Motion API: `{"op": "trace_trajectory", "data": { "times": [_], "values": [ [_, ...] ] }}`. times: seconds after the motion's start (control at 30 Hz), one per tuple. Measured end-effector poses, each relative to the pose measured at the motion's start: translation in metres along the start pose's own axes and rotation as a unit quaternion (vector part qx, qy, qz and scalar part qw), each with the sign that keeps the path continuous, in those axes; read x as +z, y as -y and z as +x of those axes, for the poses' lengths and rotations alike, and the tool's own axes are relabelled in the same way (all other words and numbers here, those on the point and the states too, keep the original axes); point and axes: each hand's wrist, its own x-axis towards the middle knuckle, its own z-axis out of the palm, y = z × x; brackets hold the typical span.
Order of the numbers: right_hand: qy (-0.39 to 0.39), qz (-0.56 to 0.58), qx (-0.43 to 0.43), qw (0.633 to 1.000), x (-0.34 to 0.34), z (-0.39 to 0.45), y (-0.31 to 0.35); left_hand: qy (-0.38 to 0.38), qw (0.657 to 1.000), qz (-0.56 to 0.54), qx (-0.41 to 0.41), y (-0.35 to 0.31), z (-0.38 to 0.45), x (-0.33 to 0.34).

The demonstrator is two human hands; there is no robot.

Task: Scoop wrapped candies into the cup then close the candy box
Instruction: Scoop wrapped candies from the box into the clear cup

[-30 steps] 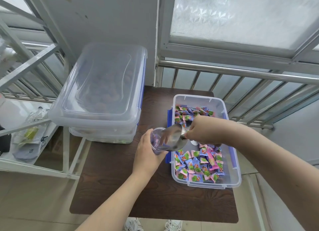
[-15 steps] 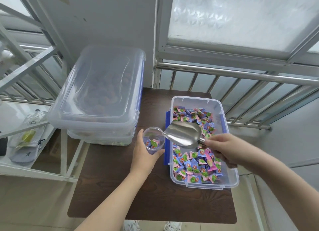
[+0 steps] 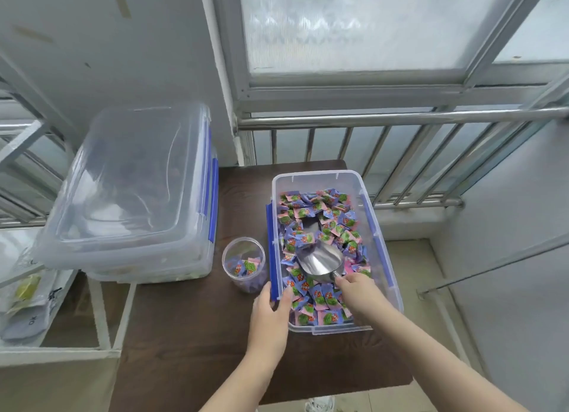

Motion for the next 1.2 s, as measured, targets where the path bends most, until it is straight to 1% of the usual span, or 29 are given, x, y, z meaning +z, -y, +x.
{"op": "trace_trajectory", "data": {
  "times": [0.17, 0.27, 0.4, 0.5, 0.57, 0.63, 0.7, 0.8, 0.87, 0.93, 0.97, 1.03, 1.07, 1.13, 1.2],
  "values": [
    [0.005, -0.007, 0.026, 1.000, -0.006, 0.006, 0.005, 0.009, 0.998, 0.050, 0.042, -0.008, 0.007, -0.002],
    [0.015, -0.021, 0.034, 0.999, -0.006, 0.008, 0.011, 0.010, 0.997, 0.063, 0.047, -0.009, 0.006, 0.000],
    [0.017, 0.012, 0.026, 0.999, 0.005, 0.028, 0.026, 0.008, 0.997, 0.058, 0.048, -0.007, 0.009, -0.002],
    [0.006, 0.047, 0.021, 0.999, 0.016, 0.046, 0.032, 0.018, 0.997, 0.054, 0.045, -0.006, 0.011, -0.003],
    [-0.015, 0.052, 0.014, 0.998, 0.021, 0.053, 0.036, 0.029, 0.998, 0.048, 0.040, -0.005, 0.013, -0.003],
    [-0.057, 0.004, -0.002, 0.998, 0.023, 0.056, 0.040, 0.032, 0.998, 0.047, 0.037, -0.003, 0.014, -0.004],
    [-0.086, -0.072, -0.021, 0.993, 0.015, 0.054, 0.044, 0.030, 0.998, 0.045, 0.039, -0.001, 0.015, -0.005],
    [-0.080, -0.161, -0.038, 0.983, -0.006, 0.053, 0.046, 0.032, 0.998, 0.043, 0.043, 0.000, 0.016, -0.004],
    [-0.054, -0.185, -0.037, 0.981, -0.018, 0.055, 0.048, 0.036, 0.998, 0.038, 0.041, -0.001, 0.015, -0.003],
    [-0.026, -0.157, -0.030, 0.987, -0.020, 0.062, 0.053, 0.040, 0.998, 0.032, 0.038, -0.002, 0.015, -0.003],
    [-0.018, -0.124, -0.026, 0.992, -0.017, 0.067, 0.057, 0.042, 0.998, 0.031, 0.038, -0.002, 0.015, -0.004],
    [-0.002, -0.037, -0.006, 0.999, -0.005, 0.079, 0.065, 0.044, 0.998, 0.032, 0.038, -0.004, 0.016, -0.005],
    [0.011, 0.028, 0.015, 0.999, 0.004, 0.085, 0.066, 0.045, 0.998, 0.034, 0.037, -0.004, 0.016, -0.006],
    [0.030, 0.148, 0.047, 0.987, 0.021, 0.092, 0.065, 0.045, 0.998, 0.037, 0.036, -0.004, 0.015, -0.006],
    [0.048, 0.229, 0.068, 0.970, 0.039, 0.095, 0.058, 0.041, 0.998, 0.040, 0.036, -0.003, 0.015, -0.006]
  ]
}}
